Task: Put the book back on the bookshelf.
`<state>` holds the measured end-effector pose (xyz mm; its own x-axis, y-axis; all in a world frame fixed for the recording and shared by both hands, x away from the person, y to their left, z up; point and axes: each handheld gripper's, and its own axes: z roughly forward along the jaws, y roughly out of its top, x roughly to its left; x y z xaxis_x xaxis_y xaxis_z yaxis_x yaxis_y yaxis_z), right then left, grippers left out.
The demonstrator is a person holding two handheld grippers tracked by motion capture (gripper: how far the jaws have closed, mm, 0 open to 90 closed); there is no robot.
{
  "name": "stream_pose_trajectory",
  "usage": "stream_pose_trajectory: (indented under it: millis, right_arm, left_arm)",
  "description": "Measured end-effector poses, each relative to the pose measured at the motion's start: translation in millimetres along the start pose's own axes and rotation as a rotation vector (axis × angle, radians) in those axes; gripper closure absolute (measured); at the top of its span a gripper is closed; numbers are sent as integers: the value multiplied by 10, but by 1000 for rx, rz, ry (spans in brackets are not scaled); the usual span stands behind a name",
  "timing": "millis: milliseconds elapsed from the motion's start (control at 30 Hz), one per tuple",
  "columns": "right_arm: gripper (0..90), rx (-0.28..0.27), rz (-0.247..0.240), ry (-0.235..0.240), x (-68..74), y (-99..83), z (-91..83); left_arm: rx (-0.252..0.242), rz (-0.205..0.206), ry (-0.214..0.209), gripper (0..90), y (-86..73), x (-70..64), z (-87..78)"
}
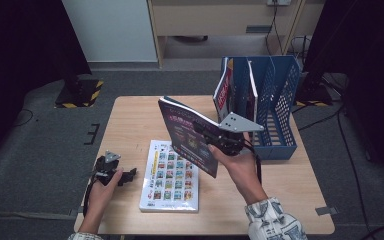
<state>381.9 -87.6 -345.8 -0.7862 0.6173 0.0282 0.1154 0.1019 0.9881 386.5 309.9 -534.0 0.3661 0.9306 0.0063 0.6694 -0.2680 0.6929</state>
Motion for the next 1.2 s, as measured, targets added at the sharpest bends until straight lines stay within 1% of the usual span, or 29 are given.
stream_pose_trajectory:
  millis: [133,233,667,1000,1200]
  right_arm:
    - [838,-5,8,-7,-39,-19,-88]
    - [838,1,1,-14,-64,-37,-153]
    - [838,13,-1,-38,-164,-120,-371]
    - [838,20,5,-66,-247,-210,-608]
    - [838,23,8,-75,-279,-235,-723]
  left_arm:
    - [-2,11,-7,40,0,-22,12]
    - [-14,13,-15,22,-12,-25,21]
    - [-13,13,-11,18,-13,-28,22]
    - [-12,5,-5,14,-15,-33,21]
    - [-12,5,-5,14,-15,-33,21]
